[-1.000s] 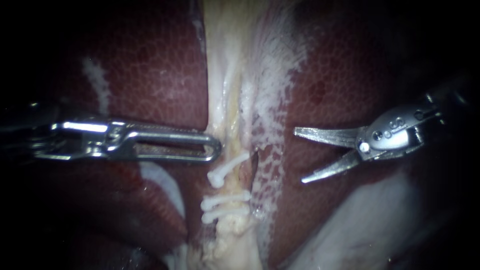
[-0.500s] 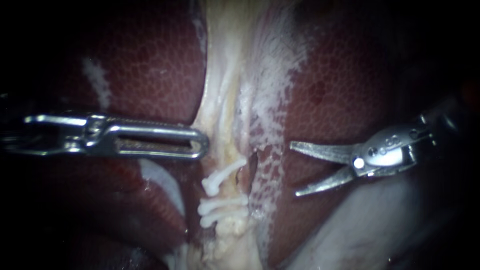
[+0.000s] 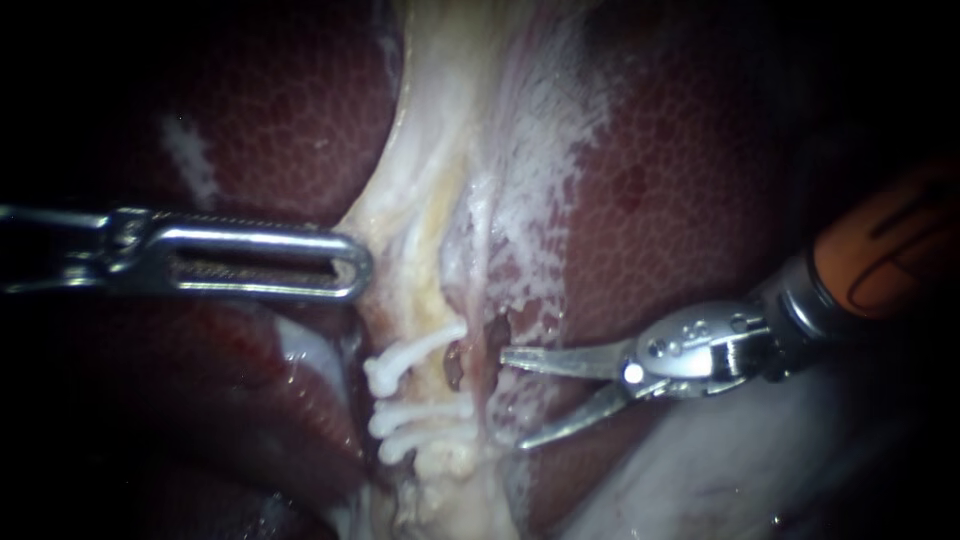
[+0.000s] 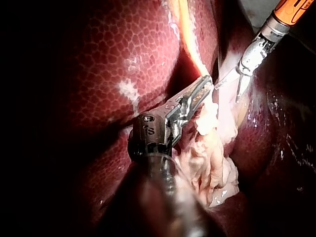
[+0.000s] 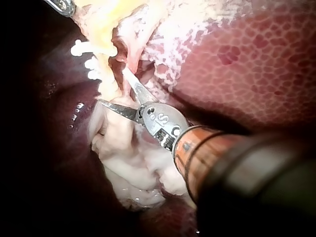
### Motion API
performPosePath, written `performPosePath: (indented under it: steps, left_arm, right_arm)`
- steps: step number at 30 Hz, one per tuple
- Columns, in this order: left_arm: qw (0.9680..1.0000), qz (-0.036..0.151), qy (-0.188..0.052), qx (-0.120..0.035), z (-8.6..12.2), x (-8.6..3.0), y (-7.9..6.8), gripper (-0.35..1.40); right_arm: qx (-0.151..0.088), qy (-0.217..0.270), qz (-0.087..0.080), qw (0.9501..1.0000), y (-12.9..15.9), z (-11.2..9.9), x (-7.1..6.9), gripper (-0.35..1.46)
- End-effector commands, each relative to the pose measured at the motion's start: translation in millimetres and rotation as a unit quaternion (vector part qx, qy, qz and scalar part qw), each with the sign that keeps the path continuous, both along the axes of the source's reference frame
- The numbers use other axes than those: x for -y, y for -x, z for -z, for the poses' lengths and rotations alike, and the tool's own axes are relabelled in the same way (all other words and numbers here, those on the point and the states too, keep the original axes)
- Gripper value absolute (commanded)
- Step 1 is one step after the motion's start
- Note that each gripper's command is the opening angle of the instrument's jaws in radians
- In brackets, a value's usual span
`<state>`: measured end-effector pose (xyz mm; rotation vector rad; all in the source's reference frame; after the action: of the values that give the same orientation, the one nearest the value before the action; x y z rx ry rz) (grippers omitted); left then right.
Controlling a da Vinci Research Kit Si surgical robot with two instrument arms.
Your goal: Go to the cutting position left tube
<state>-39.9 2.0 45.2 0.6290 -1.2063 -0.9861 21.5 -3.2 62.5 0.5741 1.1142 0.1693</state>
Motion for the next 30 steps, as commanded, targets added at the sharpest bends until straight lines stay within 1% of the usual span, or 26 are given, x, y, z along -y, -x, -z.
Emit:
performPosePath:
  steps: [1, 3, 7, 10, 14, 18, 30]
  left_arm:
    - [1.0000, 0.000, 0.000, 0.000, 0.0, 0.0, 0.0, -0.35]
    - [1.0000, 0.000, 0.000, 0.000, 0.0, 0.0, 0.0, -0.35]
    - [1.0000, 0.000, 0.000, 0.000, 0.0, 0.0, 0.0, -0.35]
    - [1.0000, 0.000, 0.000, 0.000, 0.0, 0.0, 0.0, -0.35]
    - [1.0000, 0.000, 0.000, 0.000, 0.0, 0.1, 0.0, -0.35]
    - [1.0000, 0.000, 0.001, -0.001, -0.1, 0.1, 0.1, -0.35]
    - [1.0000, 0.001, 0.001, -0.001, -0.2, 0.3, 0.3, -0.35]
  right_arm:
    - [0.000, 0.000, 0.000, 1.0000, -0.2, 0.0, 0.0, 0.87]
    - [-0.001, -0.003, 0.001, 1.0000, -0.5, -0.1, 0.0, 0.87]
    - [-0.002, -0.016, 0.004, 0.9999, -1.3, 0.0, -0.2, 0.80]
    - [-0.005, -0.024, 0.009, 0.9997, -2.3, 0.0, -0.2, 0.80]
    - [-0.010, -0.033, 0.018, 0.9992, -3.4, 0.0, -0.1, 0.73]
    - [-0.009, -0.036, 0.017, 0.9992, -4.0, 0.0, -0.2, 0.70]
    - [-0.008, -0.039, 0.016, 0.9991, -5.7, -0.3, -0.5, 0.70]
